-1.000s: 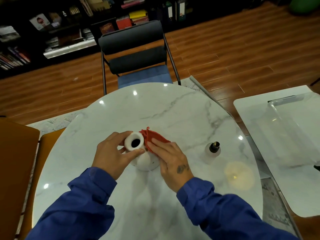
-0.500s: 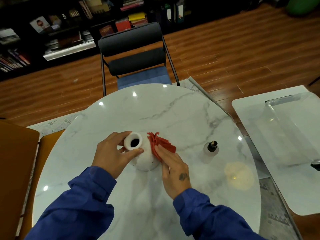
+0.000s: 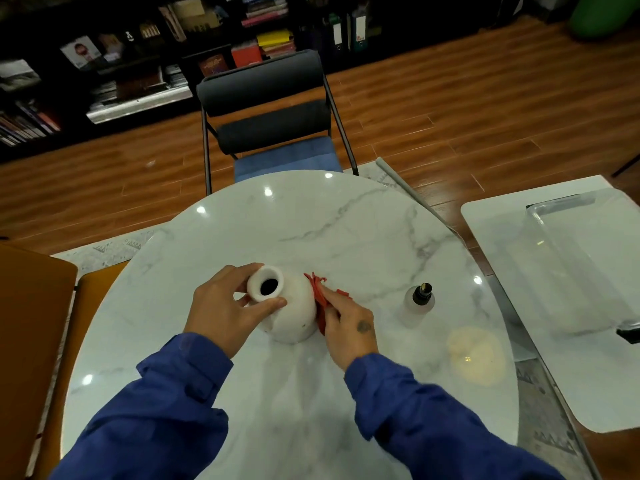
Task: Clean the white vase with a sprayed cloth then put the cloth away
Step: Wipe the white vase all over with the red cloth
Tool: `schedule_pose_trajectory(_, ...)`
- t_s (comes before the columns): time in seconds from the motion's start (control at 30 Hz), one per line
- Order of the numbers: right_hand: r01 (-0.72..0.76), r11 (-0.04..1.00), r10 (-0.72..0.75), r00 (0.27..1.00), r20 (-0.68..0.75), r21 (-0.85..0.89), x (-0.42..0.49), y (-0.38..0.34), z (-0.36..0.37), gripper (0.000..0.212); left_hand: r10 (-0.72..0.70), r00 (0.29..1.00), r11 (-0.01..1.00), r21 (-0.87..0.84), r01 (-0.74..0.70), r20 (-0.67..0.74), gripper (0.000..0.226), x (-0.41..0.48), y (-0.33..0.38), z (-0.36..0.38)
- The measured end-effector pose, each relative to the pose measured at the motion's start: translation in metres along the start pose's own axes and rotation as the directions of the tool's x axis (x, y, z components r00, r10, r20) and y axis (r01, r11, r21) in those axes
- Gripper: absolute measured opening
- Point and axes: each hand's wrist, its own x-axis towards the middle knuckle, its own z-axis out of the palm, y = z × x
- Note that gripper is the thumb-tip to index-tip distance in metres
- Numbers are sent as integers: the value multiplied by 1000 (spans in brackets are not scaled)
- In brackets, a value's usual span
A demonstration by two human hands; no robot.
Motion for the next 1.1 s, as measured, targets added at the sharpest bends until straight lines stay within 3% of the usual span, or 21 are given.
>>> schedule_pose_trajectory(0.1,-39,996,45,997,67,-84,27,-23,-1,37,-7,1000,1000,10,7,3,53,0,0,1)
schedule_pose_trajectory(0.2,109,994,-105,987,122,-26,14,-50,-8,39,-9,1000,1000,4,9,3,54,0,-1,1)
schedule_pose_trajectory(0.3,187,982,-186,981,62,-24,-15,-31,-12,41,-9,1000,1000,-16,9,2,53,0,-1,1)
schedule_pose_trajectory(0.43,-6,1000,6,999,36,17,-9,-13,-12,37,-10,1000,1000,-22,10,-3,52,0,0,1)
schedule_pose_trajectory(0.53,-88,990,101,988,118,-110,34,-26,-7,34,-10,1000,1000,-15,10,0,52,0,0,1)
schedule_pose_trajectory(0.63,-23,973,78,969,233,-232,60,-51,-1,35,-10,1000,1000,-20,10,5,53,-1,0,1)
schedule_pose_trajectory(0.77,216,961,-145,924,354,-170,36,-83,-6,43,-8,1000,999,-37,8,-13,51,-1,2,1)
schedule_pose_trajectory(0.93,404,876,-386,915,120,-263,-11,-36,-13,37,-12,1000,999,-51,12,-6,49,-1,2,1)
schedule_pose_trajectory(1.0,410,873,-391,912,121,-266,-7,-33,-13,36,-18,1000,999,-49,18,-3,50,-2,0,1)
schedule_pose_trajectory(1.1,315,921,-254,932,259,-229,19,-57,-6,38,-19,1000,999,-49,19,-3,52,-1,0,1)
